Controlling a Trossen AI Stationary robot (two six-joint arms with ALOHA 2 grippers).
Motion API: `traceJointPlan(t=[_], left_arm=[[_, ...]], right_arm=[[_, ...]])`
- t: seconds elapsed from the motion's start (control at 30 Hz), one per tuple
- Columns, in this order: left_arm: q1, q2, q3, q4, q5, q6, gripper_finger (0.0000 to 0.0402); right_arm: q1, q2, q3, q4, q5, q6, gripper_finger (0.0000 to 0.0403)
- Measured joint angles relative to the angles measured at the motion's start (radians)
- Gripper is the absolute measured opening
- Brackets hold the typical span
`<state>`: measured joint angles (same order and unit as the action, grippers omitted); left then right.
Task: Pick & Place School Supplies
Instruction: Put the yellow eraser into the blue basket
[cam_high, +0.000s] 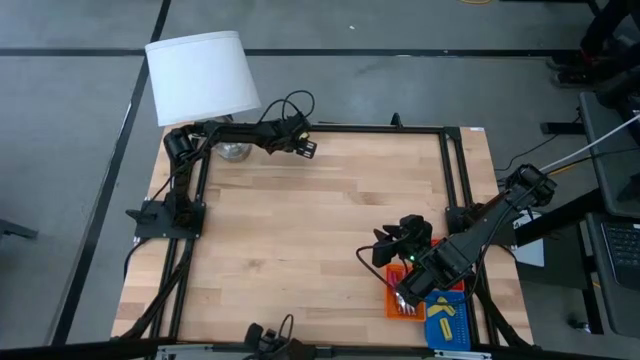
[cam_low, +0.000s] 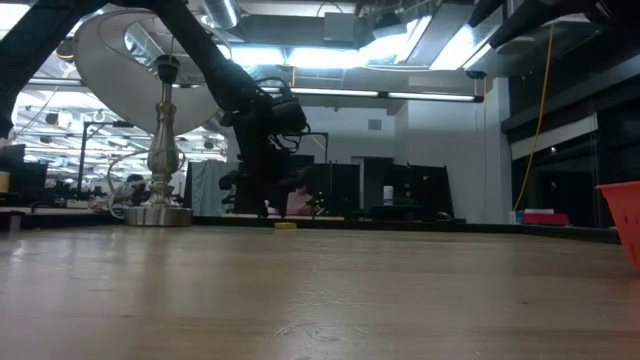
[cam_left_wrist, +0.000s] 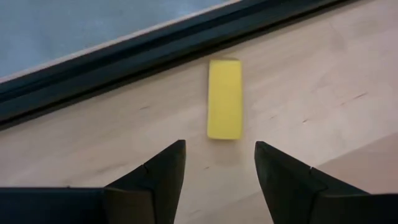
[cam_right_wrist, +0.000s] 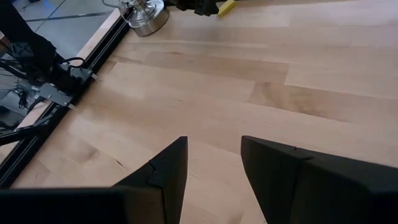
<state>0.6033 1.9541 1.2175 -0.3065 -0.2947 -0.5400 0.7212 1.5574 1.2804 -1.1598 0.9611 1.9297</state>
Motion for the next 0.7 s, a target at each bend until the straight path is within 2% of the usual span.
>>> traceJointPlan(t=[0.2,0.5,0.7], left_arm=[[-0.003,0.023,0.001,0.012,0.025,-0.04,0.0191],[-0.027,0.129,0.123,-0.035,0.014,-0.018,0.0192],[-0.026,0.142,0.164,-0.071,-0.011,-0.015,0.0192]], right_arm=[[0.002,0.0,0.0,0.013,0.019,0.0,0.0152],[0.011,0.0,0.0,0.075,0.027,-0.008,0.0153],[0.033,0.0,0.0,0.083,0.026,-0.003,0.0153]])
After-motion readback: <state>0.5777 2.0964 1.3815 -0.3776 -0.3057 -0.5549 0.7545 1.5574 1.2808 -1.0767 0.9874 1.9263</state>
